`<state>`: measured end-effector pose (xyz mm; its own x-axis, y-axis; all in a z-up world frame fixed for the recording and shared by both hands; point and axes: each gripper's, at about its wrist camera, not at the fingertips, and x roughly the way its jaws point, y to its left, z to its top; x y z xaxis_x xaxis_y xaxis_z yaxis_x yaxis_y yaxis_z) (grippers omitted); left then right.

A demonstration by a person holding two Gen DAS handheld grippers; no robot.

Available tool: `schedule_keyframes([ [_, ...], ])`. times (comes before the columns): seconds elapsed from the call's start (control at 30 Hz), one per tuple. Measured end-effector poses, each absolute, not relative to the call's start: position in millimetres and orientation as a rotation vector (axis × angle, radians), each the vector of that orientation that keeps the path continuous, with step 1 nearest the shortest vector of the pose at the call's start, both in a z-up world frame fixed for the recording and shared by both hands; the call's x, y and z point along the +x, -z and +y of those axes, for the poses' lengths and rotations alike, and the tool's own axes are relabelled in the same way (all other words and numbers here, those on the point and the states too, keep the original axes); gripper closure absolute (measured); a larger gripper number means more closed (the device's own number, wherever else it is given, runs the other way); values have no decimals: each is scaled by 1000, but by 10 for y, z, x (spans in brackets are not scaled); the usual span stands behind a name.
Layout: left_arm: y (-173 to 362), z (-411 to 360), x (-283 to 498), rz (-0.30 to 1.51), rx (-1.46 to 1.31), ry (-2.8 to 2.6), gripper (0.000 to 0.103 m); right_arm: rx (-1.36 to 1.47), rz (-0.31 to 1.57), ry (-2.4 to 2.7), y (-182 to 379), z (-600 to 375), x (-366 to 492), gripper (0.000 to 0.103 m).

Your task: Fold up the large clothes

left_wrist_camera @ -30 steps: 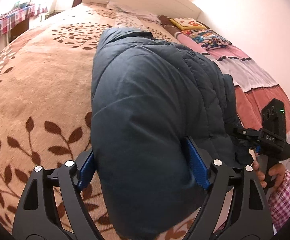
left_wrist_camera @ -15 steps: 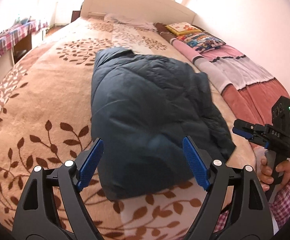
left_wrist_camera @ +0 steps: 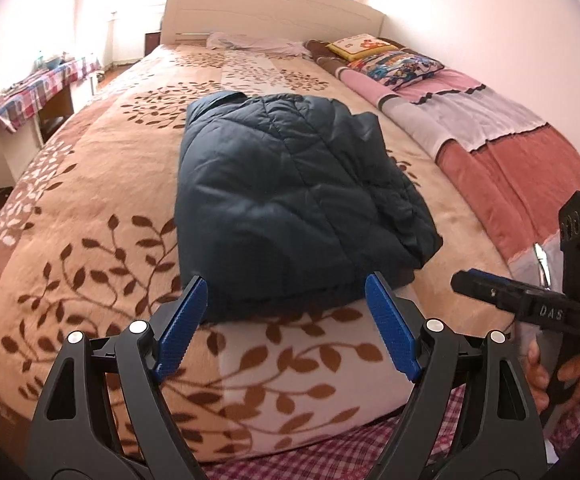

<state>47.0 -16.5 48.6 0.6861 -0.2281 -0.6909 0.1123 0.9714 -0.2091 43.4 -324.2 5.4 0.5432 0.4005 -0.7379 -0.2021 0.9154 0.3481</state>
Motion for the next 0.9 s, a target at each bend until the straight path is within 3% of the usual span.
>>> schedule_keyframes([
  [0.9, -142, -332, -105, 918, -135, -22, 24, 81, 1040, -252, 427, -2837, -263, 31],
])
